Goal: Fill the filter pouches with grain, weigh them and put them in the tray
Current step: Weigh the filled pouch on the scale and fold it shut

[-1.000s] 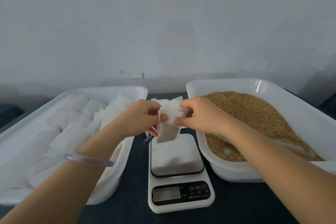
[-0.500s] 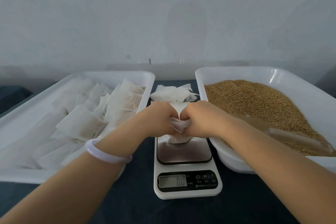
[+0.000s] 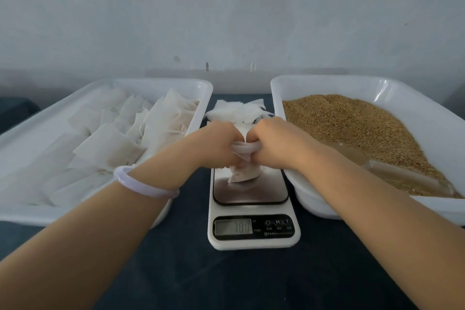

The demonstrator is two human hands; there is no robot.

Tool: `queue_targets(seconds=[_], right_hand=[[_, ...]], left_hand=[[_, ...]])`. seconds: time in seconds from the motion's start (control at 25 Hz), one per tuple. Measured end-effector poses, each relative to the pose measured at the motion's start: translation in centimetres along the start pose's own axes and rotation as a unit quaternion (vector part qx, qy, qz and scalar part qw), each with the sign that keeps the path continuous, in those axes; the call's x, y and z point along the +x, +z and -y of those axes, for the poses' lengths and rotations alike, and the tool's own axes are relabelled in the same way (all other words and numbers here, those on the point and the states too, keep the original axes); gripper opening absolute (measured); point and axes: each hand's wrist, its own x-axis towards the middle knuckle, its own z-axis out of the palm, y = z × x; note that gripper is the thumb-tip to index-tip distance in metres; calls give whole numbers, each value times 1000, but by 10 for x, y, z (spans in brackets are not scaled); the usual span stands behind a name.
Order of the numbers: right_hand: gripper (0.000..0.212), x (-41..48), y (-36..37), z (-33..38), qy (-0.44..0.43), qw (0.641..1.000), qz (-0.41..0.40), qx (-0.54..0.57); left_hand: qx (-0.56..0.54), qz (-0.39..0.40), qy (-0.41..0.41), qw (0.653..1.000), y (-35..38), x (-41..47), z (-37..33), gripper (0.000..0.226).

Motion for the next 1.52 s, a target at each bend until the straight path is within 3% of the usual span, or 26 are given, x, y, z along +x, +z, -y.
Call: queue_targets(seconds=[0.16,0.32,0.52,0.6,0.76,1.52], right_hand=[[22,-2,-1,0,-3,999,33,-7],[10,0,0,2,-7,998,54,-37],[11,-1,1,0,3,999,37,-10],[25,-3,0,-3,20,998,26,61],[39,-5,1,-9,31,989,0,142],[22,-6,3,-10,27,984,-17,173]], left_hand=[[19,-11,3,1000,3,-1,0,8],[25,-12,6,1000,3,-2,0,12],[-10,-18,6,1000,4,-6,3,1],[-70,-43,-3,997,0,-10,5,14],[-161,-66,1,985,-5,-16,8,18],[-194,-58,9,979,-4,-17,10,15]])
